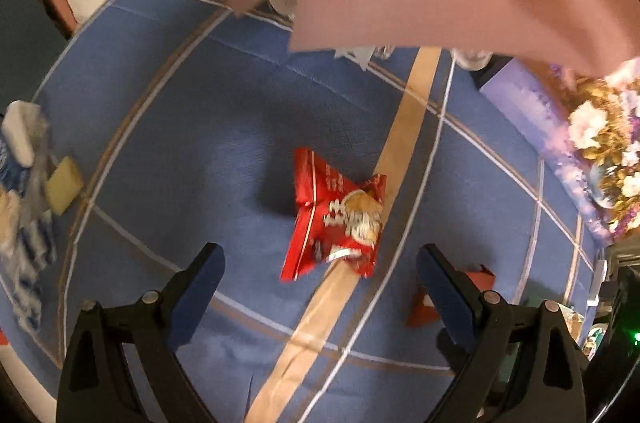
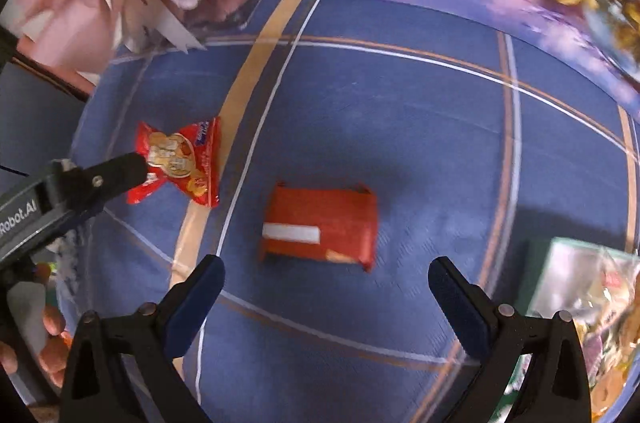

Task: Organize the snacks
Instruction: 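Grasp the red snack packet with the left tool while the right tool grasps the red wafer box, then carry the red snack packet and red wafer box over the white tray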

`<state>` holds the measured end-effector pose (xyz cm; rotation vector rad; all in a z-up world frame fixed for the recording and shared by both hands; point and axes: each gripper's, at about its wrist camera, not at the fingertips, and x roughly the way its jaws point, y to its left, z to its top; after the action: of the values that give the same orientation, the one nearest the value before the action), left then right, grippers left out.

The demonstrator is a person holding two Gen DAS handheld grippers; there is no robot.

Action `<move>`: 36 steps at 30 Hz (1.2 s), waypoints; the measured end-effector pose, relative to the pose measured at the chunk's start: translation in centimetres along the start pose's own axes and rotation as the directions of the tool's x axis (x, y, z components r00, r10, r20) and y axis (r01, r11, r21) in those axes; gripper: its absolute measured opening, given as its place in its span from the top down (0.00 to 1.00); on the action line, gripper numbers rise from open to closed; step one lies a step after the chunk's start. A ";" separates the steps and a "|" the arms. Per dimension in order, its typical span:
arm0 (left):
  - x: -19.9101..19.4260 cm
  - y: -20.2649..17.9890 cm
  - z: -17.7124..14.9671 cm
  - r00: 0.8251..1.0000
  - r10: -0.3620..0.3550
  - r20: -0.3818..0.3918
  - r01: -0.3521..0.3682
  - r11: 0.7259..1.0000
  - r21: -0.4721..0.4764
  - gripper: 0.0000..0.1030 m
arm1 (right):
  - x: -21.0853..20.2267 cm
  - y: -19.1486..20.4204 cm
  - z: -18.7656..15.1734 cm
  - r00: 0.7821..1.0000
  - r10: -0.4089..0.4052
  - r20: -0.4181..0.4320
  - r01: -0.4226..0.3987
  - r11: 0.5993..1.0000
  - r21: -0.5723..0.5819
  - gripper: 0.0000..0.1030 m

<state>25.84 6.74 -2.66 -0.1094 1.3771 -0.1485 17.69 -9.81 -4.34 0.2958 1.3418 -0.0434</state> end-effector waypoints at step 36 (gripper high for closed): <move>-0.1 -2.9 -4.9 0.996 -0.086 -0.017 0.085 0.994 -0.067 0.53 | -0.8 -3.3 -4.4 0.994 -0.109 0.004 0.109 0.993 0.045 0.34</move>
<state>20.85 3.95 -3.04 -0.2230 1.3982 -0.1758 12.65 -12.10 -5.07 0.2594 1.3507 -0.1656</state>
